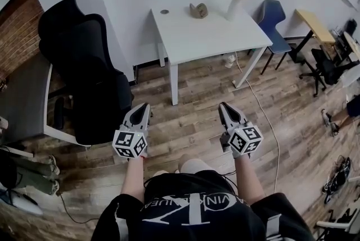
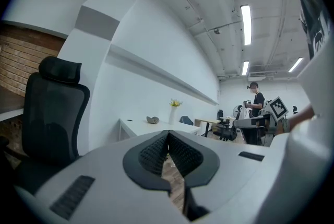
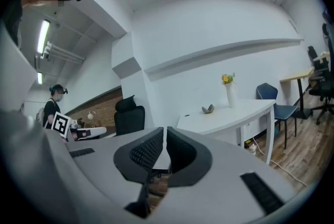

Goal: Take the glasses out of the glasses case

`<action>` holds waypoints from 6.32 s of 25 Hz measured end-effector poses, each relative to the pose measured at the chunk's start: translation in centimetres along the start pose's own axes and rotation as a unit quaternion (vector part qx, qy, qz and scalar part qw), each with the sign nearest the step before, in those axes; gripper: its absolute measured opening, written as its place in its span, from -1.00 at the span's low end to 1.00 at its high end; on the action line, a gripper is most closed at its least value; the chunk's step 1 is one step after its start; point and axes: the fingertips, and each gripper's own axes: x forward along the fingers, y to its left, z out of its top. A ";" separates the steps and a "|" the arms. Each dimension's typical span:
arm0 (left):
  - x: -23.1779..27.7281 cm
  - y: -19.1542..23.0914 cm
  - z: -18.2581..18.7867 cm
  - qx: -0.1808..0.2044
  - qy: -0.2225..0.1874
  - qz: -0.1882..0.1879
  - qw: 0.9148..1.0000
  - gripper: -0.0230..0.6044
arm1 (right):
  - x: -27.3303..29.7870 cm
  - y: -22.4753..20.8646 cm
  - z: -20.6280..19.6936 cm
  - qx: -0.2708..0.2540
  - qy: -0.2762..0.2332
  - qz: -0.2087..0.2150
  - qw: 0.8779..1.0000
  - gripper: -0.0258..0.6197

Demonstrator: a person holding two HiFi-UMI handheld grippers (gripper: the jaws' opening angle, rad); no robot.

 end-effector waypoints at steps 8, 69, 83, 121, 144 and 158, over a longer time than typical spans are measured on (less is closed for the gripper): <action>0.9 0.2 -0.8 -0.003 0.008 -0.005 1.000 -0.88 | 0.1 -1.7 0.2 0.011 -0.012 -0.027 1.000 -0.80; 34.0 8.3 1.6 -0.013 0.030 0.027 0.999 -0.88 | 25.6 -27.1 5.3 0.074 0.013 -0.013 0.997 -0.37; 40.5 10.4 -0.3 -0.016 0.048 0.007 0.999 -0.88 | 30.0 -29.4 4.3 0.085 0.029 -0.022 0.996 -0.37; 59.5 19.9 -2.1 -0.011 0.091 -0.057 0.994 -0.88 | 51.5 -34.0 4.8 0.064 0.092 -0.017 0.994 -0.40; 64.1 23.9 -3.6 -0.032 0.090 -0.042 0.995 -0.88 | 64.6 -37.4 4.5 0.035 0.162 -0.042 0.985 -0.44; 66.7 24.6 -4.3 -0.036 0.096 -0.037 0.994 -0.88 | 71.0 -40.0 2.9 -0.047 0.298 -0.072 0.951 -0.52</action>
